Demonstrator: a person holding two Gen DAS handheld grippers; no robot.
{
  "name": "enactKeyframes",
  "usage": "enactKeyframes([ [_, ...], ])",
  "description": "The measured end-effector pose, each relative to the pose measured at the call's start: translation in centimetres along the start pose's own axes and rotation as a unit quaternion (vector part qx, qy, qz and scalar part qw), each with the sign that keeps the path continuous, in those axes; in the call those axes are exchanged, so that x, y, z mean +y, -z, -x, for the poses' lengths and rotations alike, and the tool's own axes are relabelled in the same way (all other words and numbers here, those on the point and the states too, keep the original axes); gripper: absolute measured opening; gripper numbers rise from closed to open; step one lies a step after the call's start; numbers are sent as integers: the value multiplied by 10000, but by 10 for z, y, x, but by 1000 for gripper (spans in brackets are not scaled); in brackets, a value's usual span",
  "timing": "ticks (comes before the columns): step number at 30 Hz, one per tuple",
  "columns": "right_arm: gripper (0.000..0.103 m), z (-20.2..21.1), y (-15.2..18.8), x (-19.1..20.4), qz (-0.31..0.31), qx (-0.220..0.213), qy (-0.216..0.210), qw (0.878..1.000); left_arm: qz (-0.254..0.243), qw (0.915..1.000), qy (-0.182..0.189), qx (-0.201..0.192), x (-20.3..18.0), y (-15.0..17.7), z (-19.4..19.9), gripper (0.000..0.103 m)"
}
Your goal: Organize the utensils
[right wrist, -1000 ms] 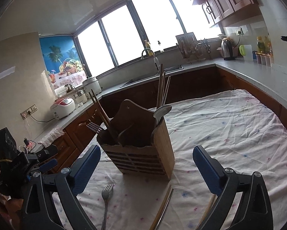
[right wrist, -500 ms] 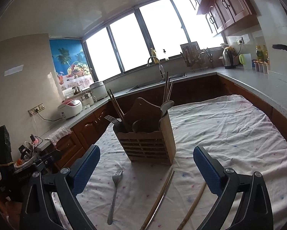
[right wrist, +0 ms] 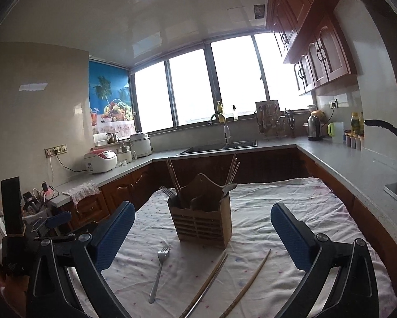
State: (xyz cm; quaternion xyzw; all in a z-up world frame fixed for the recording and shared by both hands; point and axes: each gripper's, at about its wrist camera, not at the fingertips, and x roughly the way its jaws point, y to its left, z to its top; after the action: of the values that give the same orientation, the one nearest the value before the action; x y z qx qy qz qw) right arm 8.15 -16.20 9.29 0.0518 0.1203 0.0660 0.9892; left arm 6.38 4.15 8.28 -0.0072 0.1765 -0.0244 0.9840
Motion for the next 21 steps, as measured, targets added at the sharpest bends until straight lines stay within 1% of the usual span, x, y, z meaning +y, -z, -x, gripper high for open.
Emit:
enactKeyframes([
  [1, 103, -1, 8, 2, 42, 8, 29, 10000, 81, 9999, -2, 85, 2, 8, -5, 102],
  [3, 103, -3, 28, 2, 47, 95, 94, 9999, 300, 9991, 133, 271, 5, 23, -6, 102],
  [4, 103, -5, 38, 1, 23, 135, 92, 9999, 390, 9987, 182, 277, 7, 32, -5, 102],
  [5, 103, -6, 49, 1, -4, 161, 99, 9998, 433, 9986, 133, 262, 8, 38, -3, 102],
  [7, 103, -7, 68, 0, -36, 229, 165, 9996, 406, 9990, 11, 199, 8, 54, 3, 102],
  [10, 103, -7, 91, -1, -48, 337, 211, 9992, 317, 9993, -29, 211, 7, 65, 6, 102],
  [13, 103, -5, 101, -1, -68, 414, 235, 9988, 275, 9994, -31, 188, 4, 71, 10, 102],
  [16, 103, 3, 102, 1, 21, 336, 292, 9990, 145, 9996, -147, 199, 1, 76, 14, 102],
  [19, 103, 10, 103, 1, 61, 241, 325, 9992, 184, 9996, -93, 194, 2, 82, 17, 102],
  [21, 103, 12, 104, 1, 90, 240, 348, 9991, 170, 9996, -123, 191, 2, 85, 19, 102],
])
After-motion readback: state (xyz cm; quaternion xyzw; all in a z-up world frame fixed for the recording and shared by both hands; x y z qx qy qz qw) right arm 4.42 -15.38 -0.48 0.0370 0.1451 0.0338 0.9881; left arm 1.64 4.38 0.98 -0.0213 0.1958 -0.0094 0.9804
